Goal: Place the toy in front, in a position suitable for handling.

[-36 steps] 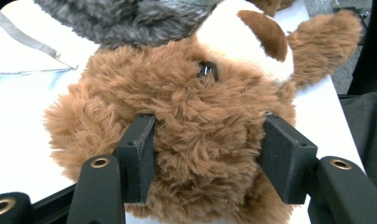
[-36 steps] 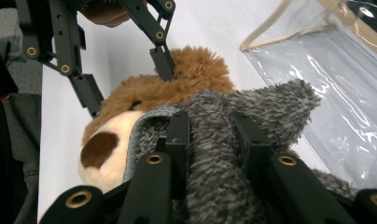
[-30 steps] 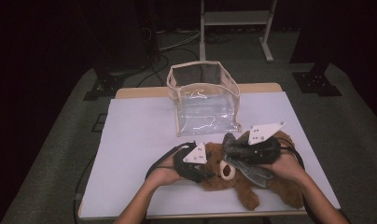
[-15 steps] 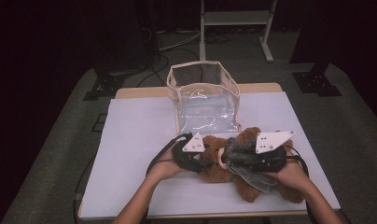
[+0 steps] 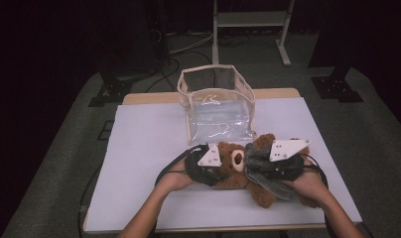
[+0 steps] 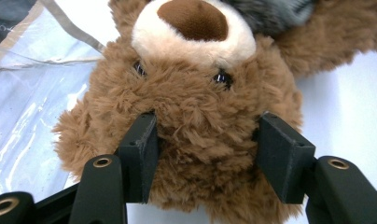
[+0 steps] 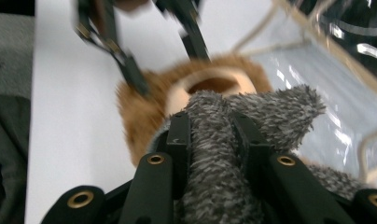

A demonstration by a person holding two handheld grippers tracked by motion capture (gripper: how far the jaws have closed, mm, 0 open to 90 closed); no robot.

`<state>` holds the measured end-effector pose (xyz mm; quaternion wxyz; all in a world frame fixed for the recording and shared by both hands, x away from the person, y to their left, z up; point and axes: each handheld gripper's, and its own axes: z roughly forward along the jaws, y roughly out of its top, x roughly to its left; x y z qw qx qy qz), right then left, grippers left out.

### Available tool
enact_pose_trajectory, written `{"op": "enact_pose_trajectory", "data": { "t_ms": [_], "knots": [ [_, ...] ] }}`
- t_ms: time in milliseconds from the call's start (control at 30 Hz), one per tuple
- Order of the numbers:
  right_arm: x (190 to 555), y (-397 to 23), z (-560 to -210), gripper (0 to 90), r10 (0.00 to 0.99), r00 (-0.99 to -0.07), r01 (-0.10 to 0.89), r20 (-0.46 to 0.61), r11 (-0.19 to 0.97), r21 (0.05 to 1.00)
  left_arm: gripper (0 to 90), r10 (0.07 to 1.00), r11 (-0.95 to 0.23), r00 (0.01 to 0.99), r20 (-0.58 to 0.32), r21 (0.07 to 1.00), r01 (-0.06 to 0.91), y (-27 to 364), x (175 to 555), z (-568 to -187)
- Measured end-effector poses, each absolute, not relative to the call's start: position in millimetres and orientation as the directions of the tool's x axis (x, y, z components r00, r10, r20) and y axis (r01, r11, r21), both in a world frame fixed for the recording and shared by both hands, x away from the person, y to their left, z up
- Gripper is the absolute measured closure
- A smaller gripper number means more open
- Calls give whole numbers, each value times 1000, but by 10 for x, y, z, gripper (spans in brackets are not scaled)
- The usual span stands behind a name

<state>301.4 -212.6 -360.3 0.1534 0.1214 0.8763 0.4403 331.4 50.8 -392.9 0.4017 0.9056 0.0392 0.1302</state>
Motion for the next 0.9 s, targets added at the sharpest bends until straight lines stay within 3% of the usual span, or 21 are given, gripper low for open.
{"op": "enact_pose_trajectory", "data": {
  "t_ms": [200,500,767,900],
  "knots": [
    [2962,-1932,-3582,708,308,-929,22,-207,602,798,421,184,-675,963,196,738,-22,504,3345,-3910],
    [3014,-2216,-3769,712,380,-912,114,-152,591,798,457,180,-639,971,155,769,-4,652,3338,-3897],
    [2897,-1989,-3563,710,302,-932,15,-200,583,812,455,181,-652,971,155,758,1,548,3380,-3934],
    [2954,-2027,-3674,711,312,-928,41,-203,629,776,450,189,-641,971,145,767,10,608,3357,-3910]
  ]
}}
